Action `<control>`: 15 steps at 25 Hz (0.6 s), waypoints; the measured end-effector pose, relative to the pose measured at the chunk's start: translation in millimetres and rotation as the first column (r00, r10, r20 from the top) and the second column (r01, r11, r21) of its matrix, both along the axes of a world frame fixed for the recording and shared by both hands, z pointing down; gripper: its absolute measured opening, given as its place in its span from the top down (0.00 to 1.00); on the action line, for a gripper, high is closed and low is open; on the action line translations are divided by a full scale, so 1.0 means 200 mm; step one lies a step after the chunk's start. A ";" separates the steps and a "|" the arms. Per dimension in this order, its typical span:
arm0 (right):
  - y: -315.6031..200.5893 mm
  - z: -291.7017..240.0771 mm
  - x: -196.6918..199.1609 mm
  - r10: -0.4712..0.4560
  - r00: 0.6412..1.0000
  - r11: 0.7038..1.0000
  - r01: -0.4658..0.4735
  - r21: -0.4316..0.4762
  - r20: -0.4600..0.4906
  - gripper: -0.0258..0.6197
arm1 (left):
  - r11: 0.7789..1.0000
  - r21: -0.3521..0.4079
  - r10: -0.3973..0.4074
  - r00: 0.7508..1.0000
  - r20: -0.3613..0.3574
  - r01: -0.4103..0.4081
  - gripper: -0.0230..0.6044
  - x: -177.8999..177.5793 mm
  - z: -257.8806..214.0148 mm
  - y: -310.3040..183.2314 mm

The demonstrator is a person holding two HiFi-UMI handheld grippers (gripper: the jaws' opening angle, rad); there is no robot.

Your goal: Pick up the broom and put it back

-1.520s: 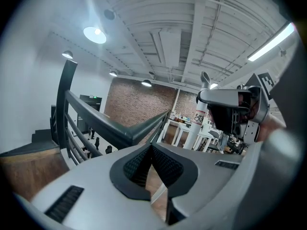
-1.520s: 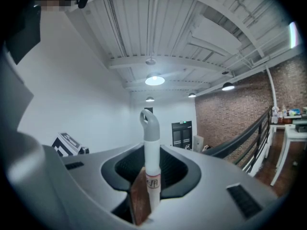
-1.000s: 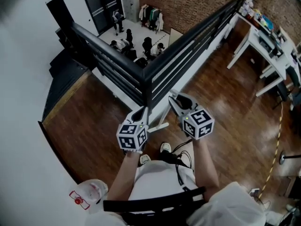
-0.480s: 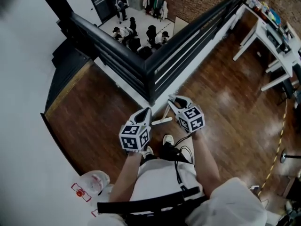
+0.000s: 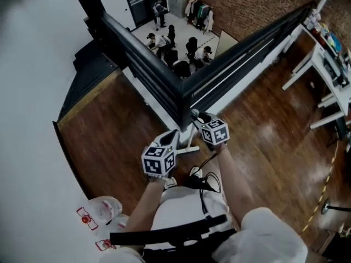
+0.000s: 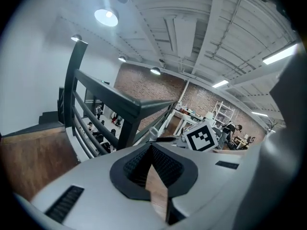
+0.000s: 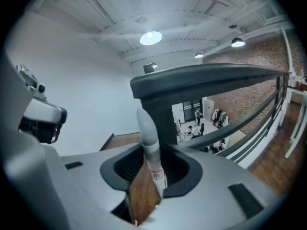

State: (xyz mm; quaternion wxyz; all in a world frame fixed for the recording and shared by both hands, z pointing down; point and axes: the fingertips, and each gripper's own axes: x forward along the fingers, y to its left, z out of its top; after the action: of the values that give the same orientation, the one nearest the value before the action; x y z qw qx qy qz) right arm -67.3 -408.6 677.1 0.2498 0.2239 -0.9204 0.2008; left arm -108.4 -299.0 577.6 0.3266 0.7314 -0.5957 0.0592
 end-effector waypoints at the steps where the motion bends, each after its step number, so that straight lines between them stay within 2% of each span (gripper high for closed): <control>1: -0.03 0.01 -0.03 0.001 1.000 1.000 -0.001 -0.007 -0.005 0.74 | 1.000 0.002 -0.012 1.000 0.001 0.012 0.97 -0.03 -0.01 0.00; 7: -0.15 0.04 -0.17 0.015 0.999 1.000 -0.016 -0.013 -0.037 0.74 | 0.996 0.000 -0.090 0.996 0.007 0.090 0.97 -0.17 -0.01 -0.01; 12: -0.19 0.02 -0.22 0.038 0.998 0.999 -0.038 -0.013 -0.047 0.74 | 0.994 -0.007 -0.107 0.994 0.007 0.107 0.97 -0.23 0.00 0.00; 15: -0.20 0.02 -0.23 0.040 0.998 0.999 -0.041 -0.026 -0.054 0.65 | 0.994 -0.009 -0.106 0.994 0.000 0.106 0.97 -0.24 0.00 -0.01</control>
State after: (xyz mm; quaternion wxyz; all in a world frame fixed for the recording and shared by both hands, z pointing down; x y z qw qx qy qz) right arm -114.2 -448.7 681.5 0.2732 0.2443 -0.9059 0.2120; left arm -156.1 -300.6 578.3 0.3325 0.6975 -0.6332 0.0444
